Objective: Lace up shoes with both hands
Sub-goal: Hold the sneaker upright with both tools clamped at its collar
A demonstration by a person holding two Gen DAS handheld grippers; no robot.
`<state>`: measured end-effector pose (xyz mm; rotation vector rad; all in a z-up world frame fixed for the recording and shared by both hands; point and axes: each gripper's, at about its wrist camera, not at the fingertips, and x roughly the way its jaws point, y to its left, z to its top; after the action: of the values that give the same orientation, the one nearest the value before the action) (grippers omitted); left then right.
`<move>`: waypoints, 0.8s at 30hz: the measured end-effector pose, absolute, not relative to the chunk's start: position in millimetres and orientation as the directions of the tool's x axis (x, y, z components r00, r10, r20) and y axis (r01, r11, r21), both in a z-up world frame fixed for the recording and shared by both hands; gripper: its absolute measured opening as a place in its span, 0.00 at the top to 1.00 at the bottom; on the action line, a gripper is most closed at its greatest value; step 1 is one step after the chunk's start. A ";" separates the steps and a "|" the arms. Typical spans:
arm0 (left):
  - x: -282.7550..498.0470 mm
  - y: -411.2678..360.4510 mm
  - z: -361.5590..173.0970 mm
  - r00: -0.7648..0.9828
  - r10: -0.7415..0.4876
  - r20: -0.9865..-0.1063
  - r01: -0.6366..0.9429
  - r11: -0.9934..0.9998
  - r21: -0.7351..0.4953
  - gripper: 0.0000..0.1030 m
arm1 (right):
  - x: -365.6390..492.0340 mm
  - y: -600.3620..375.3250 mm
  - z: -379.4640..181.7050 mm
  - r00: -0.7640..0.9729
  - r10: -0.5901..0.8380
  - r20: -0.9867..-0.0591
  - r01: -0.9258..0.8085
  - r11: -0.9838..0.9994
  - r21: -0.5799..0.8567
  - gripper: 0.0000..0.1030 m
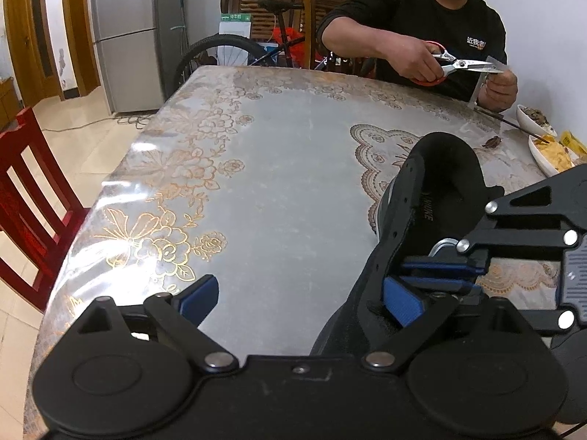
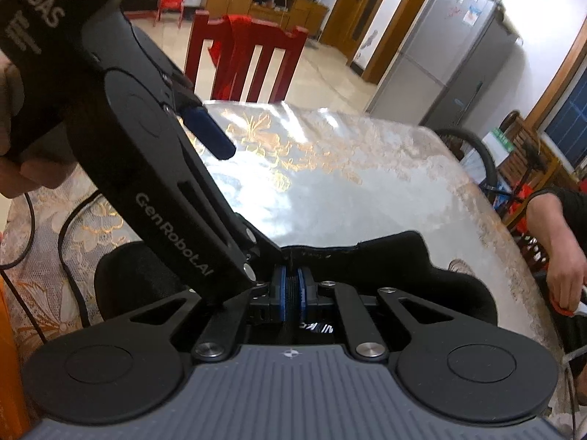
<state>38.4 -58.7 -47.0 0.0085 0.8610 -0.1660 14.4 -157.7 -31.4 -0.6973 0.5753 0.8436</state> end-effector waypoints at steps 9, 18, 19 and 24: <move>38.6 -57.7 -48.4 0.635 -0.152 -0.757 0.155 0.986 -0.069 0.06 | 17.0 -155.6 -37.0 0.528 0.471 -0.707 -0.834 0.445 -0.326 0.93; 38.6 -59.9 -47.5 0.640 -0.140 -0.756 0.158 0.986 -0.050 0.05 | 21.5 -164.5 -28.8 0.526 0.491 -0.695 -0.826 0.491 -0.278 0.93; 38.2 -59.8 -47.4 0.641 -0.138 -0.755 0.155 0.987 -0.049 0.05 | 20.8 -164.3 -30.1 0.531 0.488 -0.693 -0.823 0.494 -0.282 0.93; 36.4 -59.6 -47.0 0.648 -0.124 -0.751 0.139 0.989 -0.043 0.05 | 20.7 -165.1 -34.2 0.546 0.480 -0.687 -0.803 0.534 -0.265 0.93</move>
<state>36.4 -59.6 -47.0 0.0188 0.8525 -0.1498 20.7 -165.1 -34.2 -0.6148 0.5922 0.8197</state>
